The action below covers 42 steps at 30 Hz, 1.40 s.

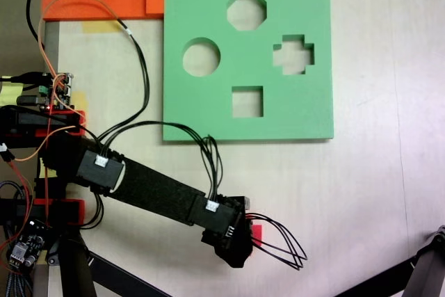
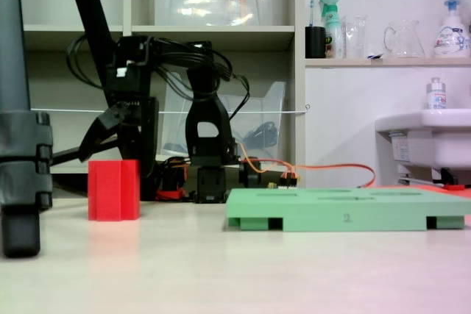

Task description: Put the cross columnar block into the corresponding hole

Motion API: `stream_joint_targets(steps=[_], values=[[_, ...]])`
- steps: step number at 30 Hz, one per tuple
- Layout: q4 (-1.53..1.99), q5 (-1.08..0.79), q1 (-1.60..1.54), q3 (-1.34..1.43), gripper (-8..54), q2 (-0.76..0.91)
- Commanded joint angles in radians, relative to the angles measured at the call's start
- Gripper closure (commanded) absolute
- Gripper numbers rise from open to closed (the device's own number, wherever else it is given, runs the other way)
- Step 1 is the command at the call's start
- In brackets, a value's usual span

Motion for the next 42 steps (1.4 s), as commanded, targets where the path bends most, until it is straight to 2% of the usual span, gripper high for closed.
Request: stream_joint_targets(steps=[1, 6, 7, 10, 12, 19, 21, 25, 37, 40, 42], values=[[-0.034, 0.003, 0.005, -0.048, -6.4, 0.009], [-0.035, 0.025, -0.028, -0.048, -5.7, -0.058], [-0.035, 0.028, -0.029, -0.046, -3.3, -0.067], [0.0, 0.051, -0.026, -0.044, 11.1, -0.109], [0.031, 0.058, -0.015, -0.044, 14.2, -0.123], [0.153, 0.074, -0.029, -0.055, 14.3, -0.147], [0.204, 0.074, -0.038, -0.064, 15.6, -0.109], [0.262, 0.075, -0.046, -0.072, 22.2, -0.003], [0.374, 0.158, -0.173, -0.074, 23.2, 0.21], [0.373, 0.244, -0.267, -0.129, 23.1, 0.245], [0.359, 0.382, -0.396, -0.213, 23.1, 0.242]])
